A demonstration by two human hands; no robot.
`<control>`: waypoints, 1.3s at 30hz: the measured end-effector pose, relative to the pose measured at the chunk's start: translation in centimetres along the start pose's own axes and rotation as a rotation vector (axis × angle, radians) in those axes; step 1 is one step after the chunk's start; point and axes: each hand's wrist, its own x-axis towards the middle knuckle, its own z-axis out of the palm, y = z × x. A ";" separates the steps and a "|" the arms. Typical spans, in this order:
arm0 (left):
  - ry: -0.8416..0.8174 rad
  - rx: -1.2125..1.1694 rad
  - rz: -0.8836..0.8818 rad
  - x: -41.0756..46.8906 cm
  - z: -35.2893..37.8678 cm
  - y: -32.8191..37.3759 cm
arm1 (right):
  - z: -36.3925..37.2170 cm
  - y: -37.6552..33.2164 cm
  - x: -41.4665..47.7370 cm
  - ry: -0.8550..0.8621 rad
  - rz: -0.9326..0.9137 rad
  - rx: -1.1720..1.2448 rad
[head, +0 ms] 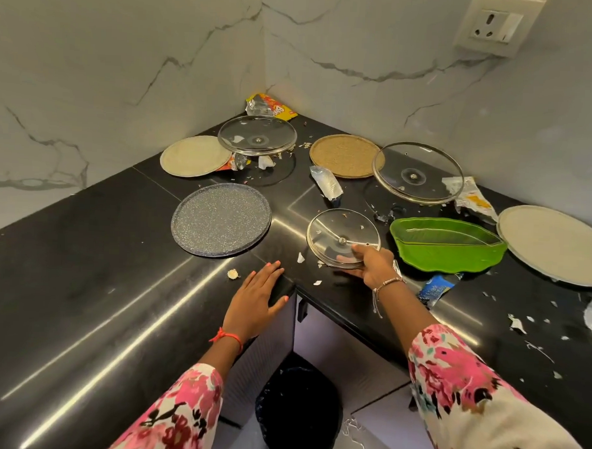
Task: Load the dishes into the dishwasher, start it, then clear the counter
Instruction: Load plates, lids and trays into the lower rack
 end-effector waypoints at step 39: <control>-0.103 -0.067 0.035 -24.4 4.3 8.6 | -14.5 16.8 -22.3 -0.130 -0.109 0.035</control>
